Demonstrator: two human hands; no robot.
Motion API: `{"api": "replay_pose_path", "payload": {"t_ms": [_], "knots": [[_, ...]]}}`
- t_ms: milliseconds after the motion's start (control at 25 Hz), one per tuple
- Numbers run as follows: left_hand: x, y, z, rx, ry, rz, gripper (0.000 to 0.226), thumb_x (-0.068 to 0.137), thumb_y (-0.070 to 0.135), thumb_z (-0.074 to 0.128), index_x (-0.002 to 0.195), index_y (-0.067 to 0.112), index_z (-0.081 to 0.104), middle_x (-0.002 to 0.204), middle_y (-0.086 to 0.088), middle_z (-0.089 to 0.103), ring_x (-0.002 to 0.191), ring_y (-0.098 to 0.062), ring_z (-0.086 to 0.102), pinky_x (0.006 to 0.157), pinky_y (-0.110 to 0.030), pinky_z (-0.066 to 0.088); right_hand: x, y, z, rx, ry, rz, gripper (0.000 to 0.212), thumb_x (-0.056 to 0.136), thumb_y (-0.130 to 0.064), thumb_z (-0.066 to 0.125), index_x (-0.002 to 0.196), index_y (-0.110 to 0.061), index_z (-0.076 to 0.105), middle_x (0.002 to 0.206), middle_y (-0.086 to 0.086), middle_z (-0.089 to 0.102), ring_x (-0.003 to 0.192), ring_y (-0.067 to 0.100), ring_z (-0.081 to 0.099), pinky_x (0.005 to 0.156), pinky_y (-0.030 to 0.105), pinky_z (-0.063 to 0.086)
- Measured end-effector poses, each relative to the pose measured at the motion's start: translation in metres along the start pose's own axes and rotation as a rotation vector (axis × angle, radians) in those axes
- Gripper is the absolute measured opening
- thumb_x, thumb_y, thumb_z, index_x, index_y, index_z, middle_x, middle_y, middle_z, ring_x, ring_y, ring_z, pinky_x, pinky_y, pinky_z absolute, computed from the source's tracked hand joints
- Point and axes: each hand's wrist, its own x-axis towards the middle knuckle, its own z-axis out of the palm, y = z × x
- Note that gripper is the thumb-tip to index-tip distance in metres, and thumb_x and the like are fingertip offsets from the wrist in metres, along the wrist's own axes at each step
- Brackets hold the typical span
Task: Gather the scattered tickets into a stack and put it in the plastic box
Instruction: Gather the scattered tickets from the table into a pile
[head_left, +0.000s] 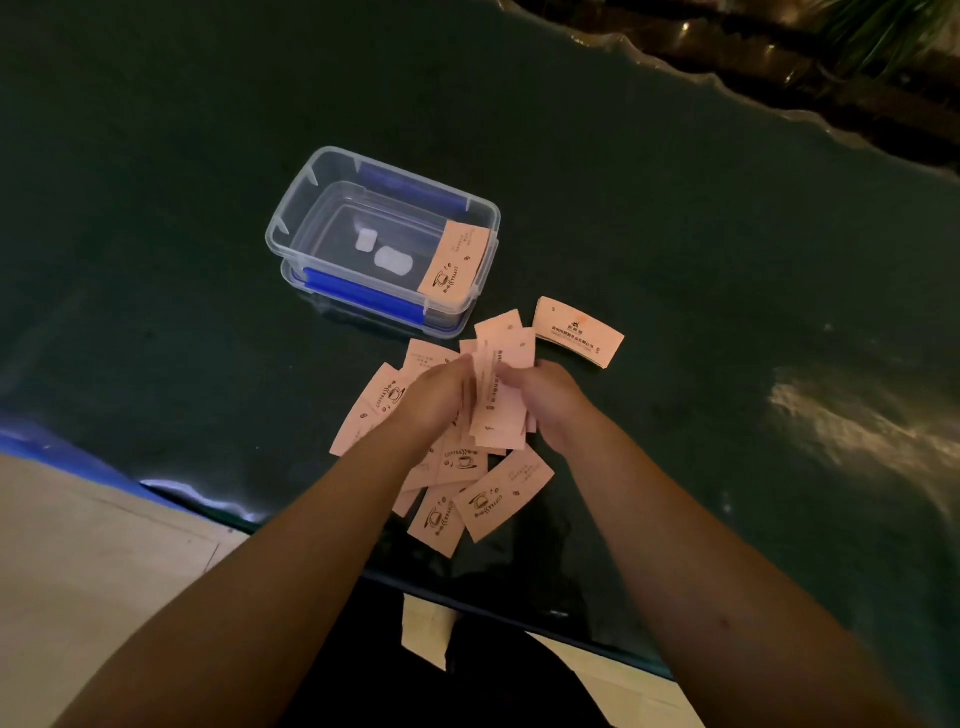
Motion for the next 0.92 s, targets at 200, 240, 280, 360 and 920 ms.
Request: {"api": "replay_pose_path", "payload": {"t_ms": [200, 240, 280, 360, 920], "knots": [[-0.001, 0.012, 0.007, -0.079, -0.016, -0.024, 0.030, 0.104, 0.050, 0.048, 0.116, 0.025, 0.060, 0.111, -0.006, 0.068, 0.106, -0.025, 0.066, 0.106, -0.047, 0.050, 0.002, 0.000, 0.010, -0.080, 0.010, -0.031, 0.057, 0.100, -0.041, 0.067, 0.151, -0.021, 0.052, 0.141, 0.007, 0.067, 0.097, 0.020, 0.070, 0.070, 0.036, 0.055], [-0.002, 0.011, 0.008, -0.096, -0.026, -0.022, 0.030, 0.104, 0.049, 0.048, 0.118, 0.025, 0.059, 0.114, -0.007, 0.068, 0.107, -0.026, 0.066, 0.104, -0.046, 0.051, 0.003, 0.003, 0.008, -0.052, 0.002, -0.036, 0.058, 0.100, -0.041, 0.068, 0.152, -0.022, 0.050, 0.142, 0.007, 0.066, 0.101, 0.021, 0.070, 0.076, 0.039, 0.059], [-0.003, 0.009, 0.008, -0.114, -0.037, -0.013, 0.030, 0.105, 0.046, 0.048, 0.121, 0.024, 0.058, 0.114, -0.007, 0.068, 0.106, -0.026, 0.066, 0.101, -0.045, 0.053, 0.004, 0.006, 0.005, -0.013, -0.006, -0.045, 0.060, 0.099, -0.039, 0.069, 0.153, -0.024, 0.049, 0.145, 0.006, 0.065, 0.110, 0.023, 0.070, 0.086, 0.045, 0.061], [-0.005, 0.004, 0.010, -0.122, -0.068, 0.026, 0.032, 0.107, 0.037, 0.046, 0.130, 0.020, 0.061, 0.116, -0.007, 0.068, 0.105, -0.024, 0.067, 0.097, -0.042, 0.055, 0.005, 0.013, -0.004, 0.111, -0.019, -0.081, 0.059, 0.099, -0.035, 0.070, 0.154, -0.027, 0.049, 0.149, 0.004, 0.064, 0.123, 0.026, 0.067, 0.103, 0.054, 0.057], [-0.039, -0.084, 0.046, 0.359, -0.113, 0.259, 0.036, 0.101, 0.051, 0.046, 0.121, 0.027, 0.065, 0.092, 0.021, 0.055, 0.083, 0.001, 0.057, 0.065, -0.023, 0.043, -0.063, 0.112, -0.028, 0.551, 0.165, 0.158, 0.032, 0.106, -0.023, 0.064, 0.135, -0.007, 0.067, 0.123, 0.016, 0.077, 0.104, 0.034, 0.074, 0.077, 0.048, 0.061]]}}
